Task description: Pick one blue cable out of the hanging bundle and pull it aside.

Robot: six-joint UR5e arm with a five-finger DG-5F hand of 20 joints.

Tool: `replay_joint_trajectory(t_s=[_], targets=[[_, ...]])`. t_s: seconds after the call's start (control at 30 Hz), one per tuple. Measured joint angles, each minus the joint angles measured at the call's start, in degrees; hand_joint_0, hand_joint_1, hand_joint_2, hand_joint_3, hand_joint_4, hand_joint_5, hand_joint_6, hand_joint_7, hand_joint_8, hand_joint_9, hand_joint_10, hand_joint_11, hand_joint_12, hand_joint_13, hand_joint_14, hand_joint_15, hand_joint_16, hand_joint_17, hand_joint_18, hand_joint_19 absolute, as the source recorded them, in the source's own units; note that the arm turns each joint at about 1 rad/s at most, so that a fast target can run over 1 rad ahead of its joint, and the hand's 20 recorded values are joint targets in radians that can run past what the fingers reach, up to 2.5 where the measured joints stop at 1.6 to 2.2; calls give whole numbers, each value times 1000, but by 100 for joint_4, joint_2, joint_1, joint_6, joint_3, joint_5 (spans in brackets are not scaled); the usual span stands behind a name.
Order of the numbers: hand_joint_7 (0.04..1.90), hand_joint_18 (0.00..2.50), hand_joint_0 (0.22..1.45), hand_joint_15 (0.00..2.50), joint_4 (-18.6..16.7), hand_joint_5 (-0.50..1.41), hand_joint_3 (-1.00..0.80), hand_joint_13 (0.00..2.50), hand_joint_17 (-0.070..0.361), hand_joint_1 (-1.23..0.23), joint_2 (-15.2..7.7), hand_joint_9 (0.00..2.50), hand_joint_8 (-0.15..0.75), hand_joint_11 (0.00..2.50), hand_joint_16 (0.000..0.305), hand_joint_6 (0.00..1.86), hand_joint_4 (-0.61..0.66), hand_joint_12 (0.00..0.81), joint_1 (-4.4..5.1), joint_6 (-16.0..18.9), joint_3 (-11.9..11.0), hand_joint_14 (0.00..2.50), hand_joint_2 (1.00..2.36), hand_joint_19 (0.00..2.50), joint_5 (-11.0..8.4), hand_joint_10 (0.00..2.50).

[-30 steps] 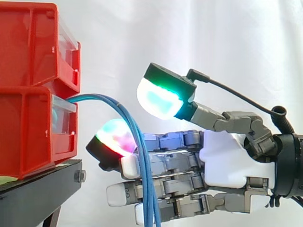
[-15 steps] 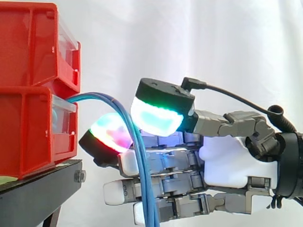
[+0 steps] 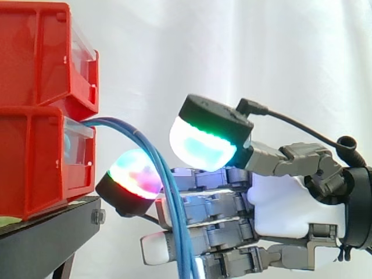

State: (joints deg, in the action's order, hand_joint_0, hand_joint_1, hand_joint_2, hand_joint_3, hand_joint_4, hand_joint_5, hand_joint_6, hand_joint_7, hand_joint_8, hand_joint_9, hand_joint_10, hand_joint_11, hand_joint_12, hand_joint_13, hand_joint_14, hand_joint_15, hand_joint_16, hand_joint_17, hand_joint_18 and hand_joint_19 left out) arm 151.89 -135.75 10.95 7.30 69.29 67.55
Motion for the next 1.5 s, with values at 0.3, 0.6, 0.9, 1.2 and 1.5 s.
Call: replay_joint_trajectory(t_s=[0.3,0.6,0.9,1.2,1.5], targets=[[859,904,506,501,295,-145,-500,922,123,-570,21,1130,341,730,55,872,97,397,-12,215,-99,18,1000,680,78,18],[861,895,569,498,538,-147,-500,926,114,-678,114,1133,326,736,51,872,86,381,-15,235,-125,18,1000,672,111,21],[936,911,685,486,785,-175,-255,926,107,-847,242,1104,310,760,47,940,-89,360,-50,217,-129,18,1021,628,118,23],[880,936,826,499,1125,-195,-500,978,86,-873,393,1139,219,739,38,972,-262,319,-91,195,-127,18,1000,589,118,18],[754,963,573,564,1261,-158,-500,1031,92,-883,433,1192,242,757,41,953,-108,341,-121,193,-128,21,1000,636,118,20]])
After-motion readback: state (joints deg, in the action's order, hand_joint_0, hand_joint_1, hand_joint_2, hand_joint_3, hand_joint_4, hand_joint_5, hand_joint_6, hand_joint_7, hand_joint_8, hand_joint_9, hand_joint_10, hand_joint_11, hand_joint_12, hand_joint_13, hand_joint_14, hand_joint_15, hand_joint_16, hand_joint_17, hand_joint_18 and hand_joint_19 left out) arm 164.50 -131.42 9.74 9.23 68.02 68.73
